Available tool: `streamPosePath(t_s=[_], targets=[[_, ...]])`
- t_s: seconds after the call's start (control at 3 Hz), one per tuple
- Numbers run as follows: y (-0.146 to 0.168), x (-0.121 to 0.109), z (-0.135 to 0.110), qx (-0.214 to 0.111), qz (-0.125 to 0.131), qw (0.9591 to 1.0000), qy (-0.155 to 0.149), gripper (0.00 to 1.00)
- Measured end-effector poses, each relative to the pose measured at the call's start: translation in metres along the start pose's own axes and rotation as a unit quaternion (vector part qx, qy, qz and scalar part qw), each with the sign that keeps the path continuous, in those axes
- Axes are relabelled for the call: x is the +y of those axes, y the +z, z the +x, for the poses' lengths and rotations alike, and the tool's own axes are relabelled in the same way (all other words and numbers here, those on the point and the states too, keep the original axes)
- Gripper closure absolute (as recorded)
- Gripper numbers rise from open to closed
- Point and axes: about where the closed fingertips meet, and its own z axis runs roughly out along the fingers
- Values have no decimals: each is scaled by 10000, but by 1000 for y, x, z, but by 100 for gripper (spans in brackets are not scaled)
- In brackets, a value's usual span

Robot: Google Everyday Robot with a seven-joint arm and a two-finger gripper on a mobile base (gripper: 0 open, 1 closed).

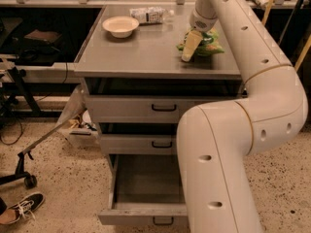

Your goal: Place green rice chip bag into bottom drawer

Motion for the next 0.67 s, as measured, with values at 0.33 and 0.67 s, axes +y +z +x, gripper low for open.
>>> streamPosePath(t_s=[0.33, 0.67], targets=[[0, 0, 0, 0, 0, 10000, 0, 12], [0, 0, 0, 0, 0, 10000, 0, 31]])
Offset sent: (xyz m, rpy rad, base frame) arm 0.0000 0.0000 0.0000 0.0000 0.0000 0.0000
